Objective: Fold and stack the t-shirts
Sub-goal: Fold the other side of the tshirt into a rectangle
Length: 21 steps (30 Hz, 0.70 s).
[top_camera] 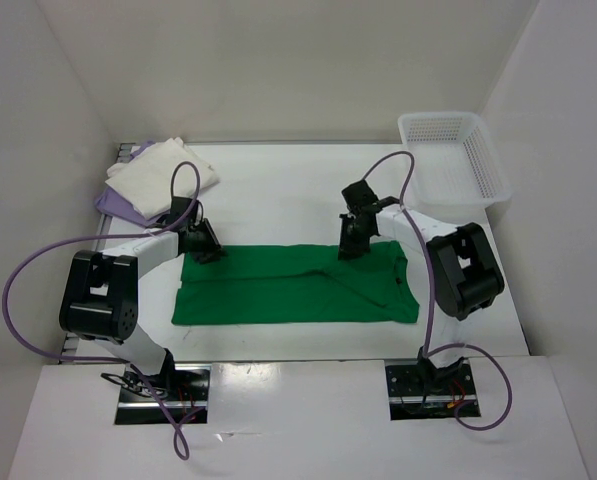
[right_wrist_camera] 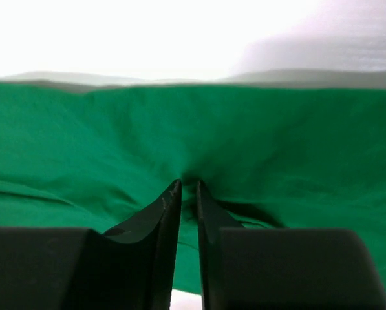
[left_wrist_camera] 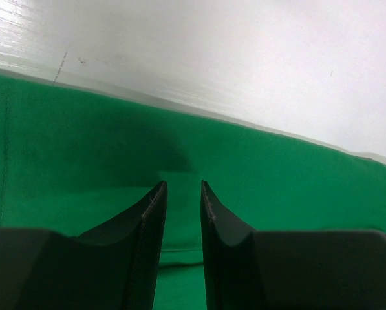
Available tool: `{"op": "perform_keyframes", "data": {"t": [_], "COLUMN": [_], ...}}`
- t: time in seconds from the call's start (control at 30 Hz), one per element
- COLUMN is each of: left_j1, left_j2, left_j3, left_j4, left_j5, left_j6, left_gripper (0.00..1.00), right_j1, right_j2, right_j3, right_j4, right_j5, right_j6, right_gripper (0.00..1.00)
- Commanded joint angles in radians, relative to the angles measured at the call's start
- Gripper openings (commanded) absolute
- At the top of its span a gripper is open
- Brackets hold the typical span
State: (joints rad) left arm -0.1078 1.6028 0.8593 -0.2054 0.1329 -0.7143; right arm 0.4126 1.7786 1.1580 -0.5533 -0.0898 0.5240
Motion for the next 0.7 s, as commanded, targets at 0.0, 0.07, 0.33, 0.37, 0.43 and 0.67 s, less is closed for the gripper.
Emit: {"op": "perform_keyframes", "data": {"t": [0.0, 0.07, 0.33, 0.37, 0.43, 0.67], "left_j1": [0.002, 0.002, 0.002, 0.002, 0.002, 0.014], "left_j2": [0.009, 0.009, 0.009, 0.0, 0.0, -0.029], "left_j3": [-0.003, -0.003, 0.049, 0.049, 0.06, 0.165], "left_j4": [0.037, 0.037, 0.017, 0.017, 0.017, -0.014], "left_j5": [-0.01, -0.01, -0.01, -0.01, -0.001, 0.02], "left_j6": [-0.007, -0.007, -0.007, -0.007, -0.007, 0.019], "left_gripper": [0.34, 0.34, 0.34, 0.34, 0.34, 0.34], "right_j1": [0.022, 0.022, 0.104, 0.117, 0.13, 0.108], "right_j2": [-0.05, -0.061, -0.111, -0.12, -0.131, -0.177], "right_j3": [0.016, 0.0, -0.053, -0.063, -0.083, 0.061], "right_j4": [-0.054, -0.072, -0.175, -0.175, -0.175, -0.281], "right_j5": [0.022, -0.004, -0.109, -0.135, -0.204, -0.139], "right_j6": [-0.016, -0.016, -0.035, -0.024, 0.005, -0.056], "right_gripper": [0.19, 0.12, 0.08, 0.08, 0.09, 0.35]}}
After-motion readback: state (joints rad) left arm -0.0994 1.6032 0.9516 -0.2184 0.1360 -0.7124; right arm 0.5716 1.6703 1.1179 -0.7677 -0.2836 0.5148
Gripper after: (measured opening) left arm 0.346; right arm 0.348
